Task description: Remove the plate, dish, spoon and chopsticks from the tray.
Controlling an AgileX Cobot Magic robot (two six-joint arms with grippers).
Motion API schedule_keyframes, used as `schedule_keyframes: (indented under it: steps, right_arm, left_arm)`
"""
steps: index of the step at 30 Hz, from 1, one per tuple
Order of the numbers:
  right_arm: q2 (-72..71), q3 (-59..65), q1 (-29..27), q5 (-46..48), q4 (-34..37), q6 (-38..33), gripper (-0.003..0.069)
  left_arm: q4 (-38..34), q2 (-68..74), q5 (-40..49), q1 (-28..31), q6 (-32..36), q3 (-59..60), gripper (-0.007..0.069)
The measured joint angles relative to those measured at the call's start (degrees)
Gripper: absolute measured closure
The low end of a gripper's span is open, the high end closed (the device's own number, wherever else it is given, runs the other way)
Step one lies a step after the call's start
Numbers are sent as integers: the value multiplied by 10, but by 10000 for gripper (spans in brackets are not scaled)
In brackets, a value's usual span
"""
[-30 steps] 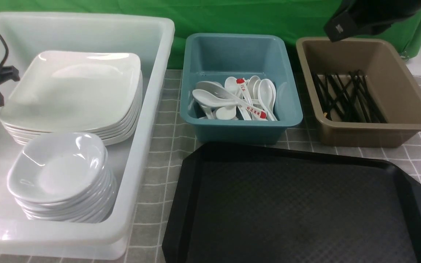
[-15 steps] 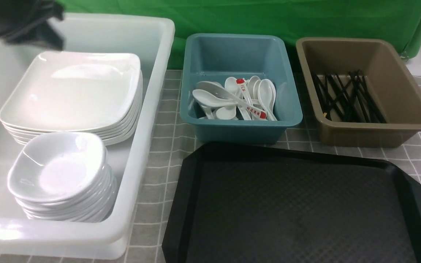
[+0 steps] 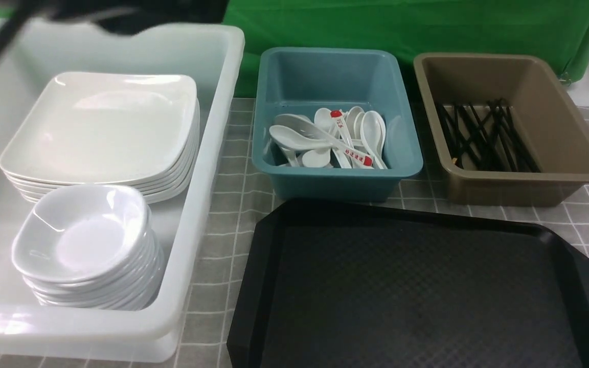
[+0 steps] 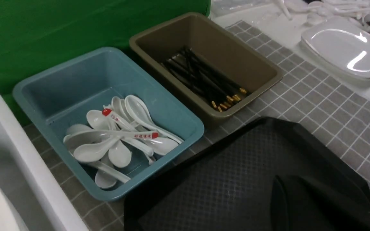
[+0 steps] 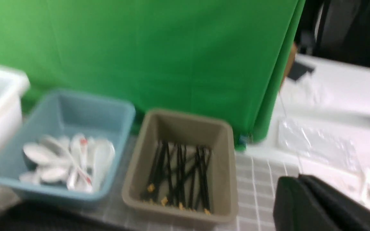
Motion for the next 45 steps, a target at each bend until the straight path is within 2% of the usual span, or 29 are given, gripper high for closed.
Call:
schedule_keyframes:
  steps: [1, 2, 3, 10, 13, 18, 21, 26, 39, 45]
  right_arm:
    - [-15, 8, 0, 0, -1, 3, 629]
    - [-89, 108, 0, -82, -3, 44, 629]
    - [-96, 117, 0, -100, -4, 47, 629]
    - [-274, 415, 0, -377, -8, 123, 627]
    - [-312, 493, 0, -444, -8, 172, 624]
    - [-324, 557, 0, -510, -7, 193, 623]
    - [-324, 562, 0, -520, -7, 193, 622]
    - [-324, 562, 0, -525, -7, 194, 610]
    - [-324, 562, 0, -526, -7, 194, 588]
    - [-324, 562, 0, -526, -7, 194, 575]
  left_arm:
    - [0, -5, -9, 0, -3, 13, 622]
    - [2, -53, -55, -1, -19, 79, 622]
    - [3, -64, -66, -1, -22, 86, 622]
    - [7, -239, -290, -1, -125, 382, 622]
    - [6, -292, -370, -1, -148, 481, 622]
    - [-5, -336, -527, -1, -166, 615, 622]
    - [-10, -337, -588, -1, -172, 641, 622]
    - [-10, -337, -617, -1, -172, 646, 622]
    - [-7, -337, -623, -1, -172, 647, 622]
    - [60, -337, -624, -1, -143, 648, 622]
